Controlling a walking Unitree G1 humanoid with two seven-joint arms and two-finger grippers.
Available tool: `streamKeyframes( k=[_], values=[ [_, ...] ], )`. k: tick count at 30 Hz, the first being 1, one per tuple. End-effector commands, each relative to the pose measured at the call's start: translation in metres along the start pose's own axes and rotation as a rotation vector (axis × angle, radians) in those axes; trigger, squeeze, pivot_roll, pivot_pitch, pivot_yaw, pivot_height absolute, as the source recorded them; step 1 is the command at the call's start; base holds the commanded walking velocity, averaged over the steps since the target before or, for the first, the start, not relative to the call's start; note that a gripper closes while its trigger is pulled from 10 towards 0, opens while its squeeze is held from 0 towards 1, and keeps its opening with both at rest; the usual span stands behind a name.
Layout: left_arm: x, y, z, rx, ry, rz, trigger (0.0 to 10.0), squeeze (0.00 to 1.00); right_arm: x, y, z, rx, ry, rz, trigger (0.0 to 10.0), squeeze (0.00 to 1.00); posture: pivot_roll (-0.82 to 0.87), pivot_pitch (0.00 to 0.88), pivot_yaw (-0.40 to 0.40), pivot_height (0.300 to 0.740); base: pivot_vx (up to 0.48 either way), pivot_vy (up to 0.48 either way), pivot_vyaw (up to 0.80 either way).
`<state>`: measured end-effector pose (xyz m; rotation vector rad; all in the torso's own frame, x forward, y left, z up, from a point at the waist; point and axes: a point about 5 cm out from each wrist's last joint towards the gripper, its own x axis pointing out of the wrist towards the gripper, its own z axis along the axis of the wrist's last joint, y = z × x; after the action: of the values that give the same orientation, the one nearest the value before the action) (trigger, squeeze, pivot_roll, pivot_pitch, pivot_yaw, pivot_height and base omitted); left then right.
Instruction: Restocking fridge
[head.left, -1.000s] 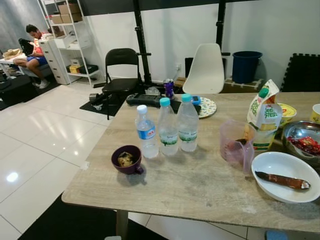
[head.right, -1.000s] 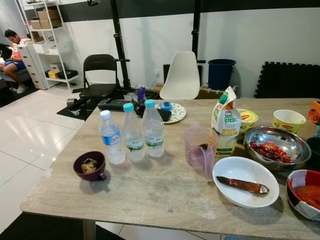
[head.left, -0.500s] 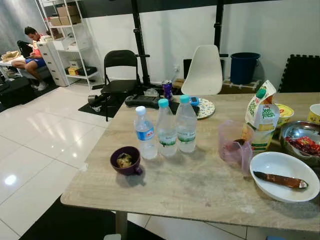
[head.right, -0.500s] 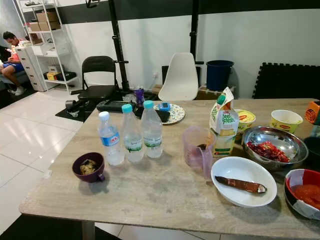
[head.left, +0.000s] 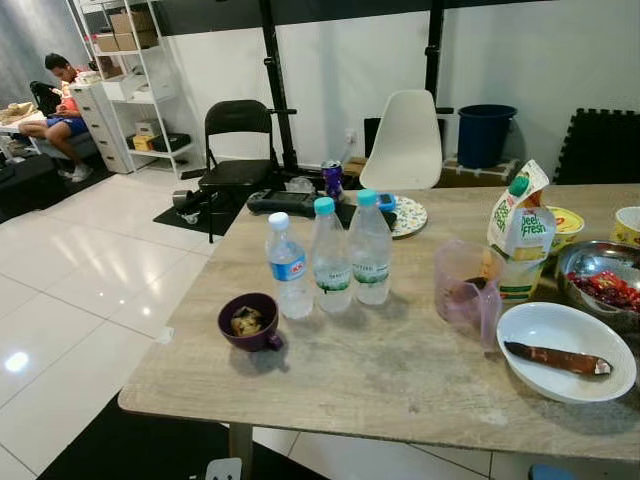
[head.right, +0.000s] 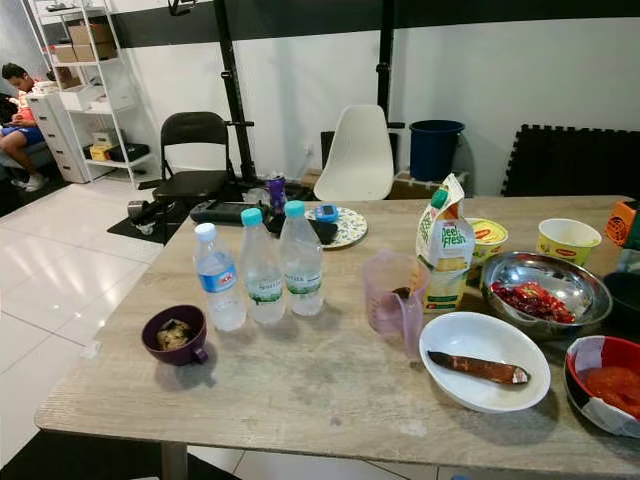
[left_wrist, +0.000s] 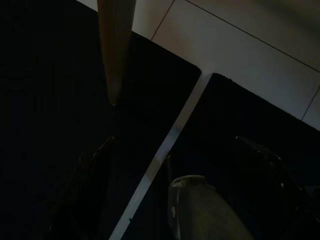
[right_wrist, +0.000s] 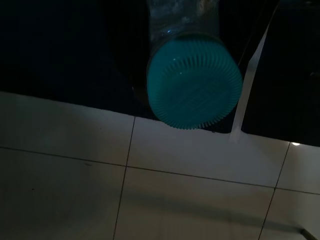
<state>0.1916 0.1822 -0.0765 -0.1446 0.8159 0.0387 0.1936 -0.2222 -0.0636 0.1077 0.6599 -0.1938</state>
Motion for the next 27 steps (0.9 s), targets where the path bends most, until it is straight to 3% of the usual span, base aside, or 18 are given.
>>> streamKeyframes(
  k=[1,27],
  values=[
    [-0.0015,-0.0004,-0.0064,-0.002,0.022,-0.002,10.0,0.0,-0.0017,0.001,-0.0071,0.0,0.036,0.005,10.0,0.0,-0.03,0.051,0.055,0.74,-0.322,0.0,0.0],
    [-0.0025,-0.0061,-0.0128,0.009,0.04,-0.029,10.0,0.0,-0.0043,-0.0032,-0.0079,-0.059,0.02,0.018,10.0,0.0,-0.05,0.049,0.048,0.74,-0.325,0.0,0.0]
  ],
)
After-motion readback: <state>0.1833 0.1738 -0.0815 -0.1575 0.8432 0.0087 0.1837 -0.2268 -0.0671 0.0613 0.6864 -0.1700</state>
